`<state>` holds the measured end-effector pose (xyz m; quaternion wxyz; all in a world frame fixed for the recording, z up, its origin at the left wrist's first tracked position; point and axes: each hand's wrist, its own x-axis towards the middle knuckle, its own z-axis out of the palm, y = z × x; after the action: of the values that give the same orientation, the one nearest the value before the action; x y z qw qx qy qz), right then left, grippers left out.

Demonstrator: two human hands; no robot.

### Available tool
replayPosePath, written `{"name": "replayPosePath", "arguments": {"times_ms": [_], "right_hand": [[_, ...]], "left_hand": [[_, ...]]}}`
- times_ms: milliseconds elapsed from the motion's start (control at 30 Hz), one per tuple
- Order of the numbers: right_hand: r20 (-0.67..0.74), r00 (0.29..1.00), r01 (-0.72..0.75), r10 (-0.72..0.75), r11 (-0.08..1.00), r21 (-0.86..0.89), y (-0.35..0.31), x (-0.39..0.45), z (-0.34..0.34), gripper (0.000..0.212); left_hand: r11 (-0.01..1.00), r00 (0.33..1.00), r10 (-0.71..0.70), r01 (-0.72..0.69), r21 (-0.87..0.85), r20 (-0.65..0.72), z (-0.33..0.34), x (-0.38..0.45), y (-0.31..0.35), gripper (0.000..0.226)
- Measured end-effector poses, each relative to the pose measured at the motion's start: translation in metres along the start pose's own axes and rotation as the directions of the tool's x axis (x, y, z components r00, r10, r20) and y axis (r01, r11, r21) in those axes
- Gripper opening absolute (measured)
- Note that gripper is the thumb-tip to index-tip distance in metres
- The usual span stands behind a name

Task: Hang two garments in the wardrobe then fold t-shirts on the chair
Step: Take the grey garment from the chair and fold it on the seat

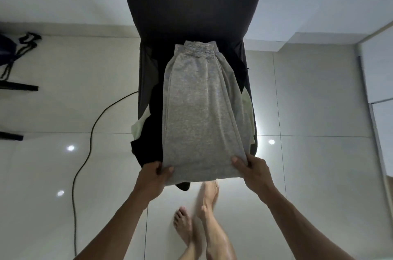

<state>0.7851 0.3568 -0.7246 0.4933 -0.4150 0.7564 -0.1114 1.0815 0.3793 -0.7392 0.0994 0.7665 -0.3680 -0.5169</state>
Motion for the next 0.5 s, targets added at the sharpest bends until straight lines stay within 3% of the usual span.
{"name": "replayPosePath", "arguments": {"times_ms": [100,233,367,500], "right_hand": [[-0.073,0.997,-0.028,0.027,1.000,-0.014,0.014,-0.014,0.009,0.037],[-0.041,0.972,-0.210,0.230,0.936,0.284,0.027,-0.011,0.018,0.042],[-0.056,0.946,-0.228,0.320,0.776,0.589,0.032,-0.015,0.024,0.041],[-0.074,0.930,-0.191,0.359,0.648,0.737,0.031,-0.038,0.022,0.038]], "left_hand": [[0.998,0.998,-0.052,0.051,0.022,0.023,0.008,-0.013,-0.004,0.050],[0.903,0.974,-0.206,0.227,-0.365,0.096,0.021,-0.017,-0.007,0.038],[0.799,0.974,-0.222,0.153,-0.581,-0.048,0.031,-0.019,-0.014,0.030],[0.731,0.963,-0.254,0.133,-0.669,-0.086,0.038,-0.034,-0.017,0.036]]}}
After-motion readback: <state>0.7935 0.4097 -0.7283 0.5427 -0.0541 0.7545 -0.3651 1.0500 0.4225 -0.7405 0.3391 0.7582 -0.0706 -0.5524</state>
